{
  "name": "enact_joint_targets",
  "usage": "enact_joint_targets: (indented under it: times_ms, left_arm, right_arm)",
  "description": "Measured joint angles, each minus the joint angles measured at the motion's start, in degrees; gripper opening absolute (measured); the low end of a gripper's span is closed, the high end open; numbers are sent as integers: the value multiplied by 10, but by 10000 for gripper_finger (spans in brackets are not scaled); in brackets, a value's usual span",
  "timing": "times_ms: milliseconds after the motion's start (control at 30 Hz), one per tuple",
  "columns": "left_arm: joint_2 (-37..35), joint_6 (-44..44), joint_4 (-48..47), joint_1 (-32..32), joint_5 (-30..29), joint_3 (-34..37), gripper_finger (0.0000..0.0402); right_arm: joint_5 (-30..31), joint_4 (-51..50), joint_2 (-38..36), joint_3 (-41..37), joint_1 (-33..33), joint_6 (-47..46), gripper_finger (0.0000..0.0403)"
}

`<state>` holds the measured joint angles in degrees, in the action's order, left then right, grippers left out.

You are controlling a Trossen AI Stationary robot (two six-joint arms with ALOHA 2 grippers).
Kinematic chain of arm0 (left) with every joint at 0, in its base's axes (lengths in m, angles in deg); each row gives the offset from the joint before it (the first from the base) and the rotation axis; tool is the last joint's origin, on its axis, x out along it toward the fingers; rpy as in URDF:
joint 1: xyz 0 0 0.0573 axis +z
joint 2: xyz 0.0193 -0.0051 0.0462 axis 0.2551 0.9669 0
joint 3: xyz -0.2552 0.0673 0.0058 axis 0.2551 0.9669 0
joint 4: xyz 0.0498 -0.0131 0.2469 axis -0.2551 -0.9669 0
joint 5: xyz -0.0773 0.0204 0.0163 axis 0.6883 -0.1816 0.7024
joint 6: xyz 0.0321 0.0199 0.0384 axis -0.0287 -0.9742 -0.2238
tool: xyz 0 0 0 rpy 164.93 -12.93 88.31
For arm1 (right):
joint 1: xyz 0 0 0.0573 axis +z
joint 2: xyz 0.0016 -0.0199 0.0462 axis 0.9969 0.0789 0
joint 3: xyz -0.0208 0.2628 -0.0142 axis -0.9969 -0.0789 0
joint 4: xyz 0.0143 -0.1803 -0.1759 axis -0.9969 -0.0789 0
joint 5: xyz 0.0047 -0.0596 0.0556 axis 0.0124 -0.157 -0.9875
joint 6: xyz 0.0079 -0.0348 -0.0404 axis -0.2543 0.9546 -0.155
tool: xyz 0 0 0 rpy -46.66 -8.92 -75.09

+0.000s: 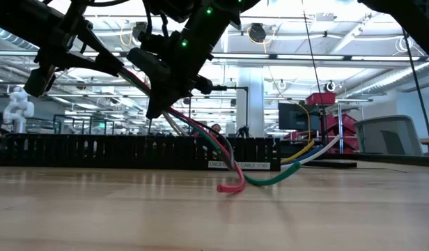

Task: Ziptie cables
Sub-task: Put the ziptied cables in the black cable duct

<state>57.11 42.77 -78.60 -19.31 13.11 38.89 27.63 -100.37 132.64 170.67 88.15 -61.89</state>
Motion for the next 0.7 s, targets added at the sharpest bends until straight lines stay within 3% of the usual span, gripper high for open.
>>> enact_joint_targets:
  times_ms: [200,533,700]
  left_arm:
    - [0,0,0,0,0,0,50]
    - [0,0,3,0,-2,0,50]
    - [0,0,9,0,-3,0,50]
  right_arm:
    - [-8,1,0,0,0,5,72]
    - [-12,3,0,0,0,14,185]
    - [-11,3,0,0,-1,11,217]
